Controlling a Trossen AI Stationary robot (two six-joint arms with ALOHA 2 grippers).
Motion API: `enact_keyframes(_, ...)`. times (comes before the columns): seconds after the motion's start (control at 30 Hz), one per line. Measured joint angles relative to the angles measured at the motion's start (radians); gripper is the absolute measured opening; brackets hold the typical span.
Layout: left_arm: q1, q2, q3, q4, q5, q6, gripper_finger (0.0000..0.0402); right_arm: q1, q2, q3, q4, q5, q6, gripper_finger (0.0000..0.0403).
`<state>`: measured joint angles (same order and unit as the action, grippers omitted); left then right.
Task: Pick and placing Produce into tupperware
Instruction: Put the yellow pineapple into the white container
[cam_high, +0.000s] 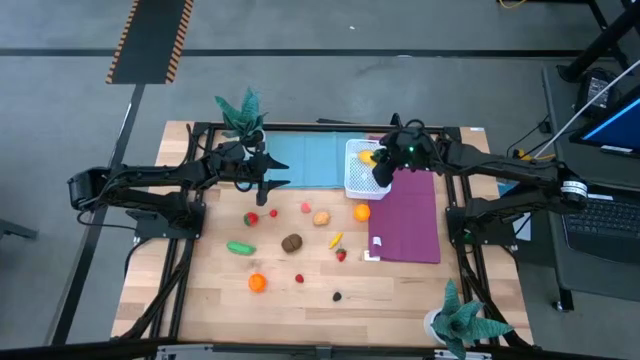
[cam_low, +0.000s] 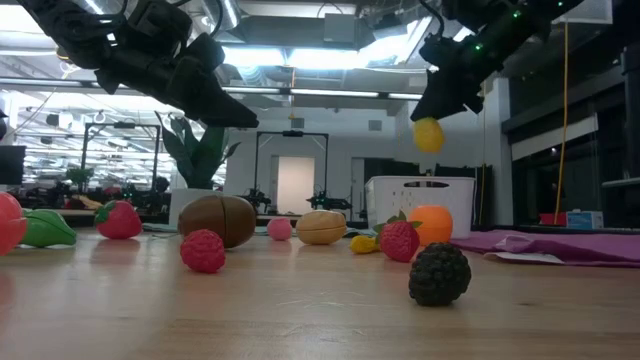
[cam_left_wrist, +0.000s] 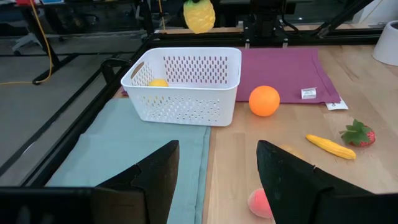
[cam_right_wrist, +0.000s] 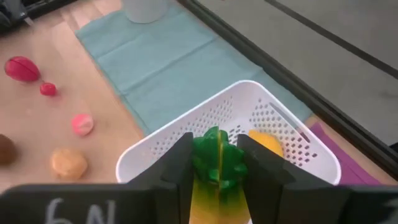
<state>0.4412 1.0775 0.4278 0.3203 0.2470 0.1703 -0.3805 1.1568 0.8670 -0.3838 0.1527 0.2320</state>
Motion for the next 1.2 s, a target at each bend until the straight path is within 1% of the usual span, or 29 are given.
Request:
enact_keyframes(0.13, 0.000, 0.000, 0.000, 0.000, 0.000, 0.000, 0.0207, -0.010, 0.002, -0.005, 0.015, 0.005, -0.010, 0.0106)
enact_keyframes(0.23, 0.000, 0.000, 0.000, -0.001, 0.000, 0.000, 0.0207, -0.021, 0.028, -0.006, 0.023, 0.011, -0.029, 0.0106)
enact_keyframes(0.67, 0.000, 0.000, 0.000, -0.062, 0.000, -0.004, 0.0207, -0.125, 0.272, -0.008, 0.112, 0.011, -0.106, 0.0106)
enact_keyframes(0.77, 0.000, 0.000, 0.000, -0.061, 0.000, -0.003, 0.0207, -0.144, 0.308, -0.009, 0.112, -0.021, -0.108, 0.0106)
enact_keyframes(0.97, 0.000, 0.000, 0.000, -0.061, 0.000, -0.003, 0.0207, -0.166, 0.337, -0.009, 0.123, -0.032, -0.119, 0.0106)
enact_keyframes(1.2, 0.000, 0.000, 0.000, -0.061, 0.000, -0.002, 0.0207, -0.168, 0.338, -0.009, 0.113, -0.032, -0.130, 0.0106)
